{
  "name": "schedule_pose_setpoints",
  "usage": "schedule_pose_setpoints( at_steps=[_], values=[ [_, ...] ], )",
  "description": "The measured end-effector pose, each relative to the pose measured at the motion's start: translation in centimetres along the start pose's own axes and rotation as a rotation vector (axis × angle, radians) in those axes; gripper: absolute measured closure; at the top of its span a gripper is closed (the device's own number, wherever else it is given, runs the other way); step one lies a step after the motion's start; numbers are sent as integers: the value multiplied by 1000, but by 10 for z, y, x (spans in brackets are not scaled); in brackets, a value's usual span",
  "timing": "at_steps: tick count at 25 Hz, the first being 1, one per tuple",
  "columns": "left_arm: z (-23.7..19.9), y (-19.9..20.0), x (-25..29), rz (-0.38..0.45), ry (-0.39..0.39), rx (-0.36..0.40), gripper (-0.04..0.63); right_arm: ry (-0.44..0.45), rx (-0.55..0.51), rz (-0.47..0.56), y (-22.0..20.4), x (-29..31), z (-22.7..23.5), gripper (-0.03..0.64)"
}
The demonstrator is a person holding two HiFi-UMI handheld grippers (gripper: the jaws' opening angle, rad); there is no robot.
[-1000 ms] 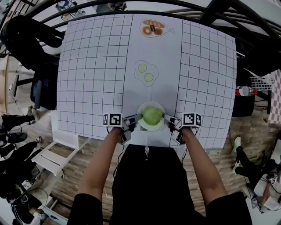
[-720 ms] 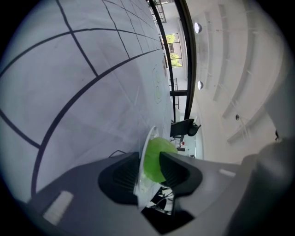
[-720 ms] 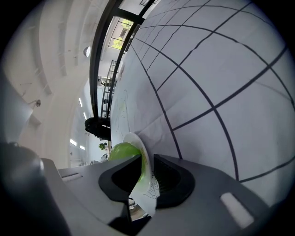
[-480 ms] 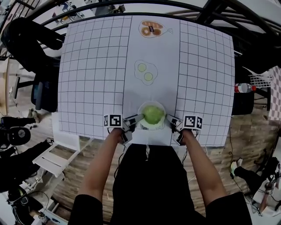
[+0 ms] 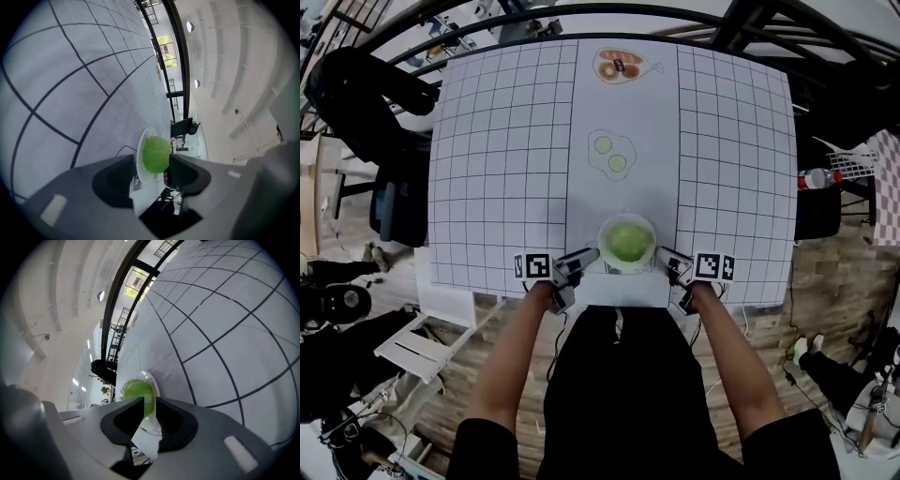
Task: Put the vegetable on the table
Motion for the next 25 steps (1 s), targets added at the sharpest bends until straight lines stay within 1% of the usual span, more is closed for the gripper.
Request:
schedule_pose_setpoints(
  at_steps=[2,6,9,13,15,19,21,23,25],
  values=[
    [6,-3,-6,5,0,33,373,20,-36,-1,-6,-4,-9,538],
    [26,-7,-14,12,-30,145,377,34,-121,11,-16,-13,-32,538],
    [43,-18,-22,33,-46,181,377,42,-175,17,-28,-23,-50,538],
    [68,-35,-39,70,-31,269,377,43,-229,58,-50,-38,-69,543],
    [78,-43,-50,97,-14,297,382,23,-286,98,-65,-46,-76,551],
    [93,-63,-79,180,38,333,441,-42,-430,189,-103,-59,-89,591],
    [101,-75,-94,208,49,369,476,-52,-462,227,-124,-66,-95,605],
    [107,-85,-107,226,59,399,518,-46,-472,268,-142,-72,-100,618],
    [111,-98,-121,238,77,424,550,-41,-489,306,-160,-78,-108,618]
  ],
)
Point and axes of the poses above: the fingertips, and each gripper's own axes: x forward along the fingers, z to its right, y out of its top, the point moved 10 cm from there along -x, backward along the fingers, and after that the axes turned 7 degrees about x, right-handed, at the moved point
